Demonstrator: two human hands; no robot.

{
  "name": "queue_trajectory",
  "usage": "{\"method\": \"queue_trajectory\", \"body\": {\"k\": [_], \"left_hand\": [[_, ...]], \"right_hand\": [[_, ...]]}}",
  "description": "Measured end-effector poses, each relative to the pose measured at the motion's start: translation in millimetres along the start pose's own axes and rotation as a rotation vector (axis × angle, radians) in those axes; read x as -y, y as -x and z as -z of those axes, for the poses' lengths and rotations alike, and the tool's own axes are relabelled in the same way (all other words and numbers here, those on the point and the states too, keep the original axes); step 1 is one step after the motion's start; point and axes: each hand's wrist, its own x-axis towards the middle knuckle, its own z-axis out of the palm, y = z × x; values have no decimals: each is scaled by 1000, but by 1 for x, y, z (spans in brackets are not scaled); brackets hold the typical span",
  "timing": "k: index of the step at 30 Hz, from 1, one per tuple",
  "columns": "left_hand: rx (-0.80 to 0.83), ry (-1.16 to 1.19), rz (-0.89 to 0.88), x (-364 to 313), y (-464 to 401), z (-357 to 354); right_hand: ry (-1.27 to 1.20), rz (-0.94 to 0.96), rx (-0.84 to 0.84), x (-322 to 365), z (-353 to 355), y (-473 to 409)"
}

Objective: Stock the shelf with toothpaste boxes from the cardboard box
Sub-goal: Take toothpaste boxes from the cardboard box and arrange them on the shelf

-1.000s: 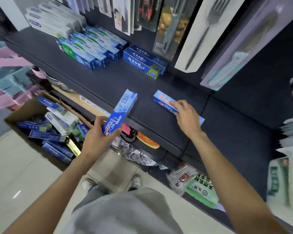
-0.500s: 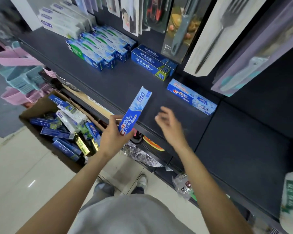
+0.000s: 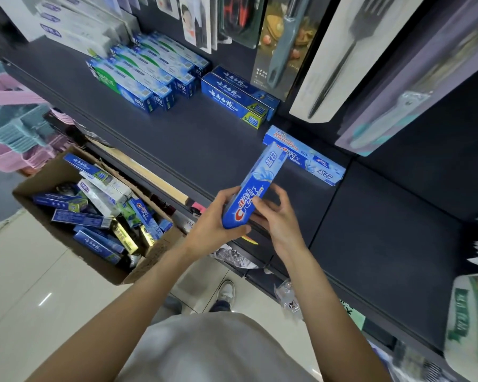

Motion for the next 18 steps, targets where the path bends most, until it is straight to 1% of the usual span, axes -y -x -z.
{"method": "queue_trajectory", "body": {"k": [2, 3, 4, 6, 7, 8, 10, 11, 12, 13, 15, 17, 18], "left_hand": [[48, 57, 13, 2, -2, 8], [89, 53, 9, 4, -4, 16], [142, -1, -6, 5, -6, 25], [260, -231, -44, 2, -13, 45], [298, -379, -64, -1, -19, 54], [311, -535, -96, -4, -29, 59], [273, -781, -200, -12, -55, 62], [242, -840, -246, -15, -72, 59], [213, -860, -282, -19, -88, 54], [181, -853, -303, -21, -104, 47], [73, -779, -309, -24, -132, 28], [-70, -662, -228, -25, -150, 5], [-116, -622, -149, -25, -154, -5]], "right_hand": [[-39, 15, -19, 1, 6, -1], [-80, 32, -55, 3, 11, -2], [-134, 43, -109, 6, 17, -4], [-168, 78, -204, 8, 38, -7], [-94, 107, -215, 9, 51, -6], [48, 140, -189, 10, 62, -4], [432, 179, -110, 10, 83, -1], [579, 196, -92, 11, 90, -2], [672, 229, -102, 14, 95, -5], [748, 277, -155, 18, 100, -11], [854, 406, -335, 27, 109, -27], [926, 477, -525, 34, 117, -47], [949, 462, -603, 36, 120, -57]]}}
